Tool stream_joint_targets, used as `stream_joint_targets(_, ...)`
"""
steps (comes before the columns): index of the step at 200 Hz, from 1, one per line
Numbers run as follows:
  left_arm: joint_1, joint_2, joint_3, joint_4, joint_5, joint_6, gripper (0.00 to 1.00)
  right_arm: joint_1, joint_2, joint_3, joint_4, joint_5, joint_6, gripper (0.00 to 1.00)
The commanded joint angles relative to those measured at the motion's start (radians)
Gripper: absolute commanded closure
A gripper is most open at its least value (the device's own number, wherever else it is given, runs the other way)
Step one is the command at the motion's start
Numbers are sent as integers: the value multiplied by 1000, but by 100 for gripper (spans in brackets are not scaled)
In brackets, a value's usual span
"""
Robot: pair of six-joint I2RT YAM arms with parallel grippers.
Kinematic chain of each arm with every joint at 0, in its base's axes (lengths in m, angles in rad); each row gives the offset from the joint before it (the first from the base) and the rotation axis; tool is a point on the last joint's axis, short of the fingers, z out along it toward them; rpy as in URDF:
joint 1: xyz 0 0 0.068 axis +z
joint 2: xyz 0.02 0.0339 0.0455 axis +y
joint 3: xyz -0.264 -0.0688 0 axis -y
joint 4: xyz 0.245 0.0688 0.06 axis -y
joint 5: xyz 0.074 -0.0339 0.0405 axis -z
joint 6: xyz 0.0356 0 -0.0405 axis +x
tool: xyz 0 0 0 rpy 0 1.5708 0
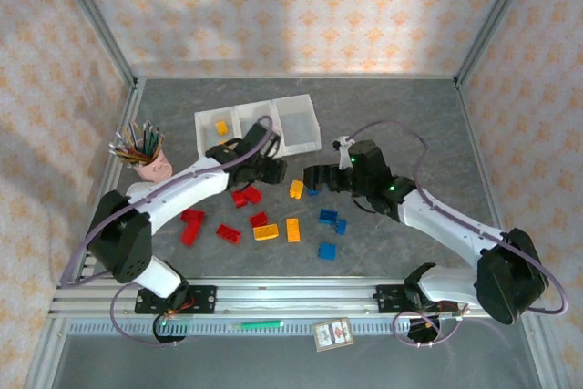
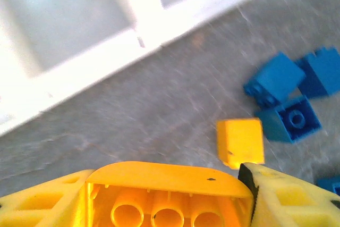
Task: Sort the legos into containers by color
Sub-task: Place the lego in the container.
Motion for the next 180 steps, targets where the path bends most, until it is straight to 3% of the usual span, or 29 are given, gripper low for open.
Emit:
stream_joint_targets(1, 77, -49, -5, 9, -63, -70, 52, 5, 51, 60, 62, -53, 9, 0)
stream_joint_targets(39, 234, -62, 12, 109, -69, -134, 55, 37, 167, 141, 142, -60, 44, 0)
stream_joint_targets(86, 372, 75, 87, 220, -99, -223, 57, 61, 310, 232, 195, -43, 76, 0)
stream_joint_targets(110, 408, 179, 157, 241, -105, -224, 57, 61, 348, 259, 194, -24, 80, 0)
stream_joint_targets(135, 434, 288, 254, 192, -181, -227, 57, 60, 369, 276, 184, -12, 74, 0)
stream_joint_targets(180, 462, 340, 260, 254, -155, -238, 50, 55, 386, 287, 172, -2, 67, 0)
